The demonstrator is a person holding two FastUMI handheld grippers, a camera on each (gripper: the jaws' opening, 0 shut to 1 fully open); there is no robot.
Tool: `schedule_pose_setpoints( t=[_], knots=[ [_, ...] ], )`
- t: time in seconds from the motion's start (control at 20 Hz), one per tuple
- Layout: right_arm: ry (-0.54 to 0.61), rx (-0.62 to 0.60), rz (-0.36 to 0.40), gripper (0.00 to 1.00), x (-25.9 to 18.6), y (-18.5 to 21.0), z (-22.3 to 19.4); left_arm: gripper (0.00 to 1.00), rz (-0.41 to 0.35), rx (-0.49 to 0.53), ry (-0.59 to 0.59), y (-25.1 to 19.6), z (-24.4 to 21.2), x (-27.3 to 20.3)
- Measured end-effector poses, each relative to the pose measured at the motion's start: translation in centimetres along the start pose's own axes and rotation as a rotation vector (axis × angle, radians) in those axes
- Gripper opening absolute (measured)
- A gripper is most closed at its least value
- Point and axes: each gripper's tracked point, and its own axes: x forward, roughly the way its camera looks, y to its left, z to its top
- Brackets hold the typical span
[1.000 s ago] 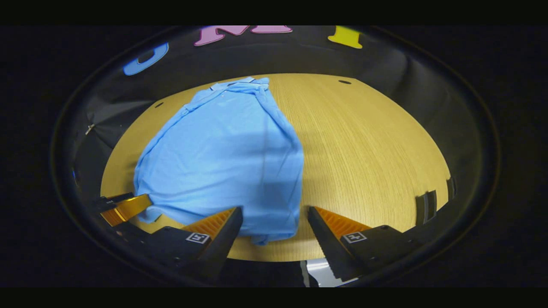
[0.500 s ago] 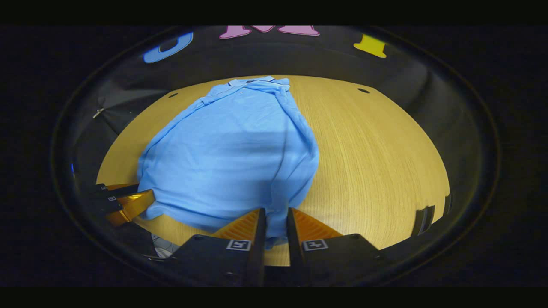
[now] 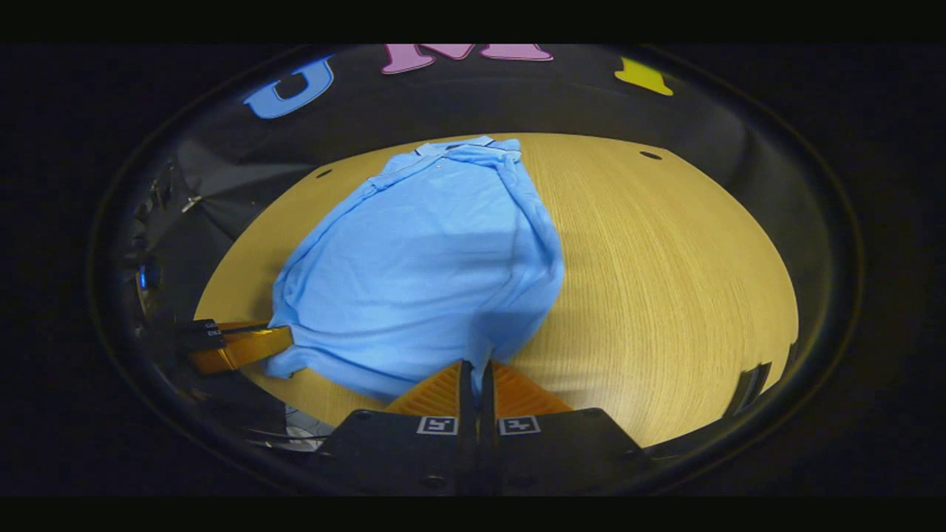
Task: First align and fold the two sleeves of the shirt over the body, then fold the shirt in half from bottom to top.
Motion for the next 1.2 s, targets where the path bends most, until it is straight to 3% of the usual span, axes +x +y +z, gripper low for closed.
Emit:
schedule_pose_setpoints(
  t=[0.05, 0.1, 0.25, 0.35, 0.4, 0.45, 0.5, 0.55, 0.6, 0.65, 0.7, 0.75, 0.85, 0.9, 1.0, 1.15, 1.2],
  knots=[
    [-0.015, -0.012, 0.002, 0.0, -0.1, -0.2, 1.0, 0.06, -0.007, -0.019, -0.011, -0.2, 0.9, -0.3],
    [-0.038, -0.02, 0.003, 0.05, -0.2, -0.3, 2.2, 0.06, -0.021, -0.039, -0.03, -0.7, 2.3, -0.8],
    [-0.101, -0.014, 0.022, 0.06, -0.4, -0.5, 6.3, 0.06, -0.042, -0.041, -0.049, -1.6, 5.4, -1.3],
    [-0.139, -0.002, 0.037, 0.0, -0.1, -0.8, 9.6, 0.06, -0.043, -0.03, -0.069, -1.7, 8.0, -1.2],
    [-0.161, -0.001, 0.043, 0.06, 0.2, -0.9, 11.4, 0.01, -0.04, -0.029, -0.084, -1.5, 9.5, -1.0],
    [-0.185, -0.004, 0.047, 0.05, 0.6, -1.1, 13.5, 0.01, -0.038, -0.036, -0.096, -1.4, 11.0, -0.8],
    [-0.208, -0.011, 0.05, 0.11, 1.0, -1.4, 15.5, 0.06, -0.04, -0.05, -0.11, -1.4, 12.7, -0.6],
    [-0.23, -0.023, 0.053, 0.11, 1.4, -1.6, 17.4, 0.01, -0.043, -0.07, -0.127, -1.2, 14.4, -0.4],
    [-0.255, -0.034, 0.058, 0.11, 1.6, -1.7, 19.4, 0.06, -0.05, -0.092, -0.141, -1.1, 16.4, -0.2],
    [-0.276, -0.044, 0.066, 0.11, 1.9, -1.6, 21.3, 0.02, -0.054, -0.11, -0.154, -1.0, 18.1, 0.1],
    [-0.298, -0.053, 0.074, 0.0, 2.3, -1.4, 23.2, 0.06, -0.053, -0.118, -0.171, -0.7, 19.9, 0.3],
    [-0.323, -0.063, 0.083, 0.11, 2.5, -1.3, 25.1, 0.06, -0.047, -0.114, -0.191, -0.3, 21.8, 0.6],
    [-0.366, -0.073, 0.097, 0.0, 3.1, -1.1, 28.9, 0.06, -0.029, -0.084, -0.229, 0.4, 25.6, 1.5],
    [-0.385, -0.067, 0.102, 0.1, 3.6, -1.1, 30.8, 0.06, -0.018, -0.072, -0.242, 0.8, 27.4, 2.1],
    [-0.417, -0.044, 0.11, 0.11, 5.0, -1.0, 34.4, 0.06, -0.005, -0.059, -0.269, 1.4, 31.0, 3.5],
    [-0.46, -0.019, 0.118, 0.0, 7.2, -1.2, 39.4, 0.06, 0.014, -0.045, -0.286, 2.7, 35.5, 6.5],
    [-0.47, -0.026, 0.117, 0.05, 8.1, -1.2, 40.9, 0.06, 0.016, -0.037, -0.289, 3.1, 36.9, 7.5]
  ],
)
